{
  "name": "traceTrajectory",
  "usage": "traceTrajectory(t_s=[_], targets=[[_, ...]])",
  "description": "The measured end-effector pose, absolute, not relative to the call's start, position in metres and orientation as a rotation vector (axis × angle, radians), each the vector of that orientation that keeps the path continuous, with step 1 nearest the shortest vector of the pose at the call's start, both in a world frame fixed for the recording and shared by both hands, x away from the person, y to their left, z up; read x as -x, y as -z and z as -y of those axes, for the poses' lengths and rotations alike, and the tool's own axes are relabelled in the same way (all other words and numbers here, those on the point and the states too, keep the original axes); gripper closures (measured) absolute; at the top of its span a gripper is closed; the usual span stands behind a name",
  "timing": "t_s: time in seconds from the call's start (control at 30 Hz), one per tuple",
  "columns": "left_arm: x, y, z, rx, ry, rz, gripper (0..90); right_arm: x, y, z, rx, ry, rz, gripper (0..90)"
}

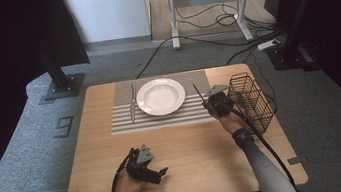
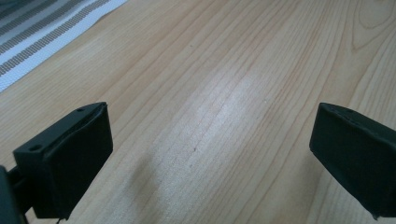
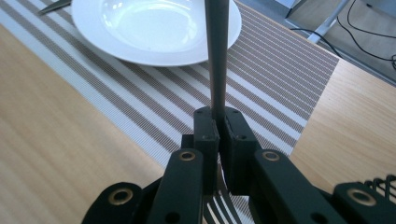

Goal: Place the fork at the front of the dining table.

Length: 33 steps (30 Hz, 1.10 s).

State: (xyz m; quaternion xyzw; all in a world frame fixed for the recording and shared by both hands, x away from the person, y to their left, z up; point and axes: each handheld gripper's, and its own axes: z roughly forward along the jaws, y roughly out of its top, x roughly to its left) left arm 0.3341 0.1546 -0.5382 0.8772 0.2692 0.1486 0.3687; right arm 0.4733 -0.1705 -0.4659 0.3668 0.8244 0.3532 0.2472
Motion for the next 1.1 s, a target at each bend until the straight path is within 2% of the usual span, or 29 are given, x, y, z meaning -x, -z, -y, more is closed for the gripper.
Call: traceTrajectory(t_s=[0.43, 1.1], targets=[[-0.329, 0.548, -0.141, -2.334, -0.417, -0.596, 0.0, -0.515, 0.482, 0.16, -1.074, -0.906, -2.243, 85.0], [-0.329, 0.548, -0.14, -2.34, -0.388, -0.593, 0.0, -0.554, 0.512, 0.167, -1.189, -0.804, -2.205, 85.6]])
